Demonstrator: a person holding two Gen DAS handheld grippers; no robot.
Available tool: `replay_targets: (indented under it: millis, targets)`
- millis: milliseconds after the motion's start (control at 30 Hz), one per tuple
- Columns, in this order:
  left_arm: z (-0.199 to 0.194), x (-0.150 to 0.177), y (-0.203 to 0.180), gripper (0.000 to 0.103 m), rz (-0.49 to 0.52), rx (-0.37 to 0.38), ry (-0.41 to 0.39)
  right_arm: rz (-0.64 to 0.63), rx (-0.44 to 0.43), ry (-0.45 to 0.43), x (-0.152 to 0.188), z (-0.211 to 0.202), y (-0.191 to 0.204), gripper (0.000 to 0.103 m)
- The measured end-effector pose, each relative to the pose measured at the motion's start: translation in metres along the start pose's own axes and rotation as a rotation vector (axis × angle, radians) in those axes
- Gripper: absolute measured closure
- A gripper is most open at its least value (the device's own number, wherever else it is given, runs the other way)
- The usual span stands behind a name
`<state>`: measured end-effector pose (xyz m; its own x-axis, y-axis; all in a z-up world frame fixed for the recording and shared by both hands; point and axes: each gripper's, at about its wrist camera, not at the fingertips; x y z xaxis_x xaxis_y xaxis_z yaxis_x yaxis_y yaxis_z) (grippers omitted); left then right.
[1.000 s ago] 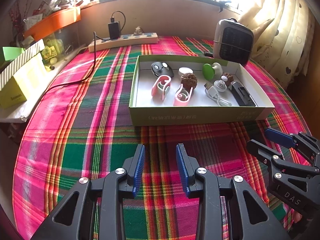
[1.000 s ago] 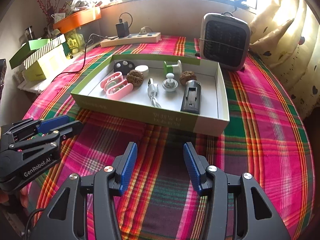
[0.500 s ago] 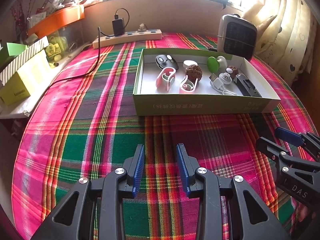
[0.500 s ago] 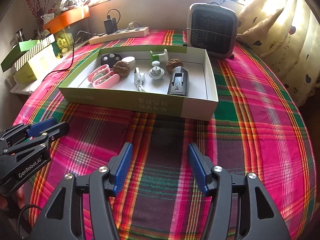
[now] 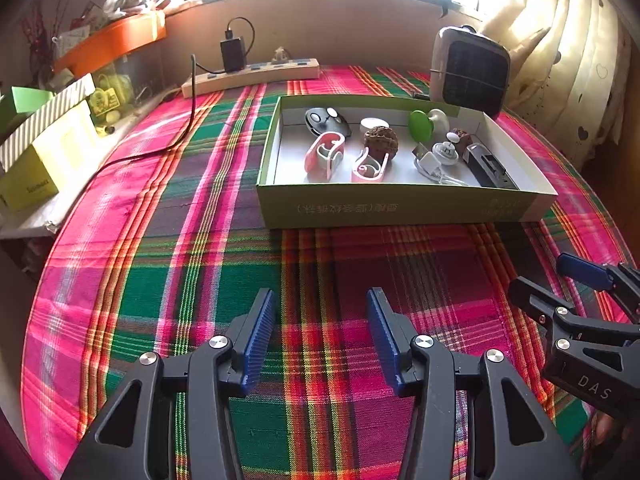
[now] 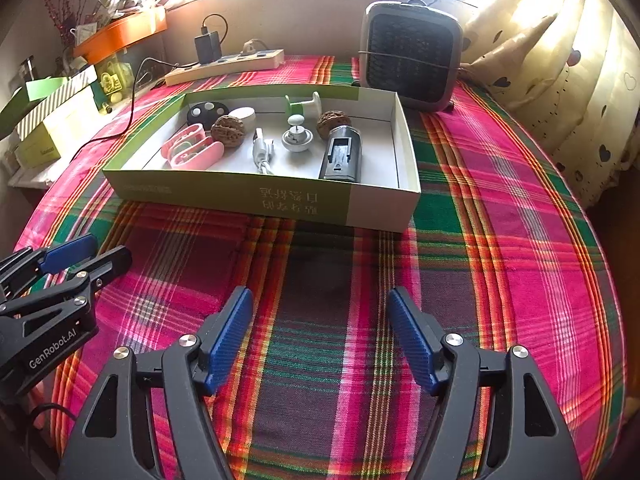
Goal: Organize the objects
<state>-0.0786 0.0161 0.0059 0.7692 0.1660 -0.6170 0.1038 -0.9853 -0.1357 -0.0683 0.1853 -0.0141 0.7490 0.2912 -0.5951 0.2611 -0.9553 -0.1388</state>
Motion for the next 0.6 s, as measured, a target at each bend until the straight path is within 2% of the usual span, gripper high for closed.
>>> replay_targets:
  millis: [600]
  targets:
    - [0.0001, -0.0004, 0.0004, 0.056, 0.002, -0.003, 0.000, -0.002, -0.003, 0.001, -0.0001, 0.0007, 0.0001, 0.030]
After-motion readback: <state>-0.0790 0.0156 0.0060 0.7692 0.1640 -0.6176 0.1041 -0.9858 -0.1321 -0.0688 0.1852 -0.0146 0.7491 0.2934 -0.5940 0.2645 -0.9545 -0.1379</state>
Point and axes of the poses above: each gripper's, at about its wrist camera, not at the fingertips, and z roughly the way its jaws point, y to its left, x to its underside, and after that the axes turned 13 degrees about -z, right-handed
